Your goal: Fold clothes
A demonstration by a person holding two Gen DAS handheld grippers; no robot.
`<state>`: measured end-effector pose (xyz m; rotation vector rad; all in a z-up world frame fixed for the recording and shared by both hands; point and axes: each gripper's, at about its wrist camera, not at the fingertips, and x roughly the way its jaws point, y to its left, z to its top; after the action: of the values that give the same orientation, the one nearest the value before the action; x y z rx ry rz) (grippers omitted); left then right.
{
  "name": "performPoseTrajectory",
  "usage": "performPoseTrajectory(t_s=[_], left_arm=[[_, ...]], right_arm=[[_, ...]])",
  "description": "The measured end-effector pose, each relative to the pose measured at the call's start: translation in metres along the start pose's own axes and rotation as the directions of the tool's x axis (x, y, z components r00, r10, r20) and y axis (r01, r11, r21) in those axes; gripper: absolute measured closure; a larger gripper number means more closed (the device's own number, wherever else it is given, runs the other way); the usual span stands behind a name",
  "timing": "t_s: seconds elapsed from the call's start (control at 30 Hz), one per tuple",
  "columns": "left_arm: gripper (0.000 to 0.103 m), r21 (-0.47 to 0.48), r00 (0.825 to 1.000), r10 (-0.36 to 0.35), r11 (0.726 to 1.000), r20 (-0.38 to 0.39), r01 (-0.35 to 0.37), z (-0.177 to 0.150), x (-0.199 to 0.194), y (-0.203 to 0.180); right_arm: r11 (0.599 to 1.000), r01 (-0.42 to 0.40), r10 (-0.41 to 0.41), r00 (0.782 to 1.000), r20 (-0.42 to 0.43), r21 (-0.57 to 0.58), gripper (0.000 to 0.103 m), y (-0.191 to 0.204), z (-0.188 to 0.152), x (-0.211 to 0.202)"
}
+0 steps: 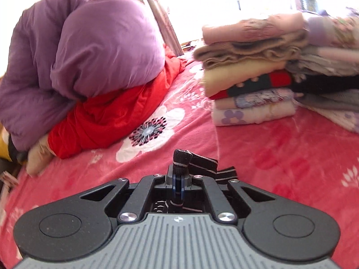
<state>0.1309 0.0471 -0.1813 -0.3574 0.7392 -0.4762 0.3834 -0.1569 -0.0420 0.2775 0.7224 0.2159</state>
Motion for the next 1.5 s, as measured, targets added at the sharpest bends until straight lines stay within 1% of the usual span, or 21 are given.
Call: performPoseTrajectory(t_s=[0.2, 0.4, 0.53, 0.57, 0.6, 0.63, 0.7, 0.73, 0.83, 0.93, 0.97, 1.03, 1.13, 1.23, 1.3, 1.37, 1.4, 1.47, 1.5], left_arm=[[0.101, -0.043, 1.000, -0.021, 0.999, -0.018, 0.020, 0.001, 0.002, 0.008], [0.101, -0.096, 0.998, -0.048, 0.994, -0.035, 0.045, 0.001, 0.005, 0.017], [0.101, -0.155, 0.996, -0.072, 0.986, -0.050, 0.064, 0.004, 0.009, 0.028], [0.101, -0.176, 0.995, -0.081, 0.982, -0.052, 0.071, 0.004, 0.010, 0.031], [0.101, -0.192, 0.995, -0.088, 0.979, -0.055, 0.076, 0.005, 0.010, 0.034], [0.100, -0.200, 0.994, -0.091, 0.977, -0.055, 0.078, 0.005, 0.010, 0.035], [0.100, -0.214, 0.994, -0.096, 0.973, -0.055, 0.082, 0.006, 0.010, 0.037], [0.100, -0.225, 0.994, -0.100, 0.971, -0.054, 0.085, 0.006, 0.010, 0.038], [0.100, -0.247, 0.993, -0.107, 0.965, -0.052, 0.091, 0.005, 0.009, 0.040], [0.100, -0.281, 0.991, -0.121, 0.954, -0.050, 0.103, 0.005, 0.009, 0.045], [0.100, -0.295, 0.991, -0.128, 0.949, -0.049, 0.108, 0.005, 0.010, 0.047], [0.100, -0.324, 0.989, -0.142, 0.939, -0.047, 0.119, 0.004, 0.010, 0.051], [0.100, -0.339, 0.987, -0.152, 0.932, -0.045, 0.128, 0.003, 0.010, 0.052], [0.100, -0.344, 0.986, -0.160, 0.929, -0.040, 0.136, 0.004, 0.008, 0.053], [0.100, -0.344, 0.986, -0.165, 0.928, -0.036, 0.143, 0.005, 0.005, 0.054], [0.098, -0.352, 0.983, -0.182, 0.921, -0.019, 0.164, 0.007, 0.002, 0.055], [0.094, -0.354, 0.983, -0.181, 0.920, -0.010, 0.166, 0.008, 0.000, 0.055], [0.092, -0.362, 0.984, -0.178, 0.917, 0.010, 0.169, 0.011, -0.003, 0.058], [0.088, -0.368, 0.984, -0.177, 0.914, 0.023, 0.173, 0.012, -0.004, 0.059]], right_arm=[[0.987, 0.056, -0.068, 0.995, -0.072, -0.153, 0.097, 0.038, -0.006, 0.048], [0.979, 0.084, -0.109, 0.985, -0.131, -0.184, 0.097, 0.049, -0.019, 0.089], [0.967, 0.090, -0.130, 0.979, -0.156, -0.237, 0.096, 0.062, -0.026, 0.108], [0.966, 0.079, -0.123, 0.978, -0.170, -0.244, 0.095, 0.064, -0.026, 0.113], [0.966, 0.071, -0.118, 0.977, -0.180, -0.247, 0.092, 0.067, -0.026, 0.116], [0.966, 0.071, -0.117, 0.977, -0.176, -0.248, 0.089, 0.068, -0.025, 0.116], [0.973, 0.035, -0.070, 0.986, -0.150, -0.227, 0.075, 0.067, -0.018, 0.111], [0.976, 0.021, -0.052, 0.989, -0.137, -0.215, 0.074, 0.064, -0.014, 0.107], [0.983, -0.012, -0.005, 0.995, -0.095, -0.185, 0.073, 0.051, -0.001, 0.093], [0.982, -0.018, 0.002, 0.996, -0.086, -0.186, 0.073, 0.031, 0.004, 0.089], [0.981, -0.023, 0.005, 0.996, -0.093, -0.194, 0.073, 0.026, 0.004, 0.089], [0.977, -0.009, -0.016, 0.993, -0.114, -0.214, 0.073, 0.019, -0.002, 0.093], [0.974, -0.011, -0.017, 0.992, -0.125, -0.225, 0.073, 0.014, -0.013, 0.099], [0.978, -0.022, -0.005, 0.992, -0.129, -0.206, 0.073, 0.010, -0.020, 0.106], [0.981, -0.014, -0.007, 0.994, -0.108, -0.196, 0.073, 0.009, -0.023, 0.106], [0.981, -0.029, 0.009, 0.995, -0.102, -0.190, 0.073, 0.009, -0.026, 0.099], [0.982, -0.036, 0.018, 0.995, -0.098, -0.188, 0.073, 0.009, -0.028, 0.096], [0.975, -0.060, 0.043, 0.995, -0.085, -0.213, 0.073, 0.009, -0.033, 0.080], [0.972, -0.072, 0.056, 0.995, -0.077, -0.225, 0.072, 0.007, -0.038, 0.069]])
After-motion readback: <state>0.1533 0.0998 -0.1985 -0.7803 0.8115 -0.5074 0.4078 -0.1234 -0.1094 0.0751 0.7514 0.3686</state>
